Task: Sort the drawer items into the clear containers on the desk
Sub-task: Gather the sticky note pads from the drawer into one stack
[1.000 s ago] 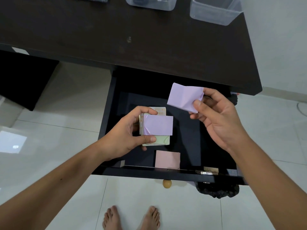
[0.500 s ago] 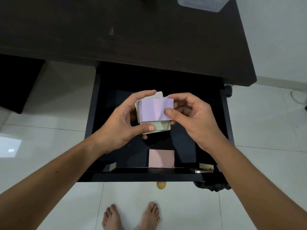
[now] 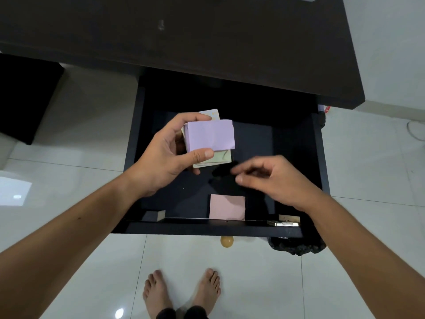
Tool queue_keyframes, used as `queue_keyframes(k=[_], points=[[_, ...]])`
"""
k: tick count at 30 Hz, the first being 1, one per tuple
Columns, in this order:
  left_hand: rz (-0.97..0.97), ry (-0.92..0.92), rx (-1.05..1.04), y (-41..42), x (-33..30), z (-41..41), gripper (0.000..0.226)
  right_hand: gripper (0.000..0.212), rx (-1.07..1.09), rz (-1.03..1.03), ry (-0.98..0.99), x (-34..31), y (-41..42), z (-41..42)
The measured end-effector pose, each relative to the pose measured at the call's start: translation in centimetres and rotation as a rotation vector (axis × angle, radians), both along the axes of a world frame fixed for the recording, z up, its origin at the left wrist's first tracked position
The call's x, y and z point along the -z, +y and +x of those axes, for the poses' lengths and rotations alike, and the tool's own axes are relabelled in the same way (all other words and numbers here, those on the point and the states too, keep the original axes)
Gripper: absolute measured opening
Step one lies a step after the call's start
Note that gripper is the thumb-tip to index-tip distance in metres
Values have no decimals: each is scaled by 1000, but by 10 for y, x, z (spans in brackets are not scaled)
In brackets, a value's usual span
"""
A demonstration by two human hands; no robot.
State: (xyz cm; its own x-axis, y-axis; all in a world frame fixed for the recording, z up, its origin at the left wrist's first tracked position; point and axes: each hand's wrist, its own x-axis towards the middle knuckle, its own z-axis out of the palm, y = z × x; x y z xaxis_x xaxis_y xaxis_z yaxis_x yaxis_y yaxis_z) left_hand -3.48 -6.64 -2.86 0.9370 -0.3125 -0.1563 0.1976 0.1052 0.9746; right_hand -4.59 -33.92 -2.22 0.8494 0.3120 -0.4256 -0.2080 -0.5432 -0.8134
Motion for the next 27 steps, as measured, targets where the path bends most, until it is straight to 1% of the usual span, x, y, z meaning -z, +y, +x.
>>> queue_keyframes(k=[2,4,10,13,18,22,25,27], points=[[20,1,4,0,1,-1,57,27,-199,-167,76,5,0,-3],[40,2,12,0,3,-2,56,33,-290,-271,73,7,4,-7],[90,-10,14,-1,5,-2,58,32,-341,-347,15,6,14,-7],[100,-3,4,0,4,-1,59,25,-330,-292,38,2,13,-6],[98,-5,12,-1,5,-1,58,24,-262,-198,106,0,10,-9],[91,7,22,-1,6,0,58,23,-135,-21,86,-9,-2,-5],[107,10,27,-1,7,-1,57,24,-23,170,58,-23,-9,-3],[118,0,40,-2,8,-1,56,27,27,249,-1,-33,-9,2]])
